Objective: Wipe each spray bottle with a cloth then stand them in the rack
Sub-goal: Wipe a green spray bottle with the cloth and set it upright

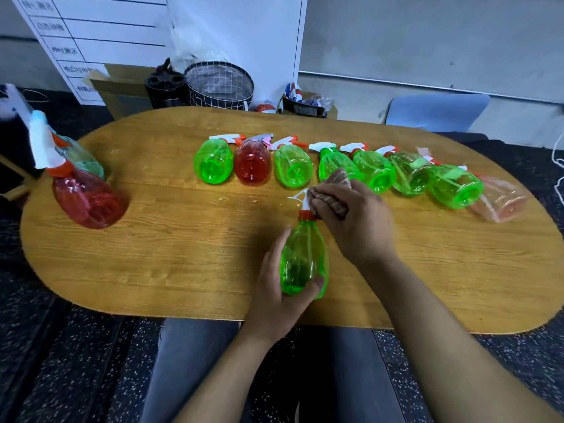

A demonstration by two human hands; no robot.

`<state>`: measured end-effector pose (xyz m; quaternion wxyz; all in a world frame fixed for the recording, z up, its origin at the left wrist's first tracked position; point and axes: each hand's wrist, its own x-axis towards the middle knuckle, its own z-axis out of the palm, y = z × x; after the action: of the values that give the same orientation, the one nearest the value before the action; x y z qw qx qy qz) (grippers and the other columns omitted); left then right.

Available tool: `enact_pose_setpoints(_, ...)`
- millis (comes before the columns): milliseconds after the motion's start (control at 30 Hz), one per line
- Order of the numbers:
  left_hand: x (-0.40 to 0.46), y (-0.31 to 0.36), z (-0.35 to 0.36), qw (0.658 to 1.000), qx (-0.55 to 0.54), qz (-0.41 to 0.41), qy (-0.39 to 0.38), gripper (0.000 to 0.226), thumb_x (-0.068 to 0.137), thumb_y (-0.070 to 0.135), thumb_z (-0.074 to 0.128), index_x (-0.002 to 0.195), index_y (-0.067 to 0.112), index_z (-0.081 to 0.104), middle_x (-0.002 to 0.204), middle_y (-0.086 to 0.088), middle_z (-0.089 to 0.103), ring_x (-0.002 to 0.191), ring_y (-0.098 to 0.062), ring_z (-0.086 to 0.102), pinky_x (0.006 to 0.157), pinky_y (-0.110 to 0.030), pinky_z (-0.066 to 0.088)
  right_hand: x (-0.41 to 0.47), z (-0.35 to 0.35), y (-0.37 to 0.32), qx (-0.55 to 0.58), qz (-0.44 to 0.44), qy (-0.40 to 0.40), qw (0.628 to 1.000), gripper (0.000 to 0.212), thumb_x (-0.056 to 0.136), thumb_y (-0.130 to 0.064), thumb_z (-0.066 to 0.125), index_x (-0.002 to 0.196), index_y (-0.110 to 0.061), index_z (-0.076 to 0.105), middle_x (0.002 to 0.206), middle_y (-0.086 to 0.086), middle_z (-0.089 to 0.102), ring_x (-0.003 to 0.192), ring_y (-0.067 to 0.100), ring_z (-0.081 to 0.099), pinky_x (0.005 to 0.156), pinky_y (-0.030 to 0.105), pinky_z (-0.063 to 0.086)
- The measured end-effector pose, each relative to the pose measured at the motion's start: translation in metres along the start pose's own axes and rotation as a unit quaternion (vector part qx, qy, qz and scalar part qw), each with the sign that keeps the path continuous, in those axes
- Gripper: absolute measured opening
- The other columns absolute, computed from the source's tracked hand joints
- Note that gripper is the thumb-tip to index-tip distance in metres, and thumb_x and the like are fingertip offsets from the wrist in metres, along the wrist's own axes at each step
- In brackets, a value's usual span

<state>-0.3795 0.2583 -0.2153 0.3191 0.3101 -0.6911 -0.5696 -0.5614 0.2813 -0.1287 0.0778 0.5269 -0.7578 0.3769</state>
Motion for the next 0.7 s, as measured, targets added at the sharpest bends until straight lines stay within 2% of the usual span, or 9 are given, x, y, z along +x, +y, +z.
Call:
enact_pose_setpoints(100, 0.001, 0.001, 0.0, 1.0, -0.011, -0.015, -0.001, 0.096, 0.081, 0.055, 0.081, 0.163, 0.043, 0.032, 0.159, 0.016, 0.044, 0.148, -0.003, 0.044, 0.123, -0.038, 0.039, -0.006, 0.007, -0.004, 0.033, -0.038, -0.075, 0.996, 0.029, 0.093, -0.052, 0.067, 0.114, -0.035, 0.079, 0.102, -0.005, 0.073, 0.084, 0.018, 0.071, 0.068, 0.041, 0.058)
enact_pose_setpoints(200, -0.001, 0.004, 0.002, 1.0, 0.005, -0.004, -0.012, 0.096, 0.081, 0.06, 0.079, 0.163, 0.043, 0.032, 0.155, 0.019, 0.043, 0.142, 0.009, 0.043, 0.113, -0.012, 0.035, 0.003, 0.003, 0.001, -0.026, 0.001, -0.003, 1.0, 0.025, 0.094, -0.047, 0.07, 0.113, -0.034, 0.08, 0.102, -0.004, 0.073, 0.08, 0.022, 0.07, 0.061, 0.038, 0.056)
enact_pose_setpoints(267, -0.001, 0.007, 0.003, 1.0, 0.01, 0.005, -0.013, 0.095, 0.08, 0.062, 0.078, 0.162, 0.045, 0.031, 0.153, 0.02, 0.041, 0.138, 0.016, 0.042, 0.106, -0.002, 0.033, 0.006, 0.003, 0.001, -0.042, 0.024, 0.025, 0.999, 0.023, 0.093, -0.043, 0.073, 0.113, -0.033, 0.08, 0.101, -0.002, 0.072, 0.079, 0.022, 0.069, 0.06, 0.036, 0.055)
enact_pose_setpoints(400, 0.0, 0.008, 0.004, 1.0, -0.008, 0.006, 0.005, 0.091, 0.08, 0.059, 0.079, 0.157, 0.052, 0.032, 0.148, 0.02, 0.044, 0.134, 0.012, 0.047, 0.103, -0.004, 0.036, 0.002, 0.008, -0.009, -0.004, -0.018, -0.071, 0.997, 0.023, 0.091, -0.046, 0.072, 0.111, -0.037, 0.079, 0.101, -0.006, 0.072, 0.081, 0.018, 0.069, 0.065, 0.035, 0.054)
enact_pose_setpoints(500, -0.001, 0.008, 0.004, 1.0, 0.005, 0.013, -0.006, 0.096, 0.079, 0.062, 0.078, 0.161, 0.047, 0.031, 0.148, 0.021, 0.041, 0.134, 0.014, 0.046, 0.103, -0.002, 0.036, 0.011, 0.0, 0.003, -0.059, 0.036, 0.01, 0.998, 0.02, 0.092, -0.044, 0.074, 0.11, -0.037, 0.08, 0.1, -0.006, 0.072, 0.079, 0.02, 0.068, 0.058, 0.03, 0.047)
enact_pose_setpoints(567, -0.002, 0.009, 0.005, 1.0, 0.004, 0.015, -0.004, 0.097, 0.079, 0.063, 0.078, 0.162, 0.047, 0.03, 0.148, 0.02, 0.041, 0.134, 0.013, 0.047, 0.103, -0.002, 0.036, 0.012, 0.0, 0.007, -0.059, 0.054, 0.02, 0.997, 0.02, 0.092, -0.043, 0.074, 0.11, -0.036, 0.08, 0.098, -0.005, 0.071, 0.08, 0.02, 0.068, 0.059, 0.03, 0.047)
enact_pose_setpoints(667, -0.002, 0.008, 0.006, 1.0, -0.004, 0.008, 0.01, 0.094, 0.079, 0.062, 0.079, 0.159, 0.051, 0.032, 0.146, 0.015, 0.045, 0.131, 0.01, 0.051, 0.101, -0.004, 0.039, 0.003, 0.006, 0.0, 0.029, -0.004, -0.082, 0.996, 0.024, 0.09, -0.048, 0.07, 0.11, -0.036, 0.08, 0.101, -0.009, 0.073, 0.085, 0.013, 0.068, 0.071, 0.037, 0.056)
enact_pose_setpoints(700, -0.002, 0.008, 0.006, 1.0, -0.004, 0.009, 0.011, 0.093, 0.079, 0.062, 0.079, 0.159, 0.052, 0.032, 0.145, 0.014, 0.046, 0.13, 0.009, 0.051, 0.1, -0.004, 0.04, 0.002, 0.006, 0.0, 0.039, -0.008, -0.089, 0.995, 0.025, 0.089, -0.048, 0.071, 0.109, -0.036, 0.08, 0.102, -0.009, 0.074, 0.085, 0.013, 0.069, 0.072, 0.038, 0.057)
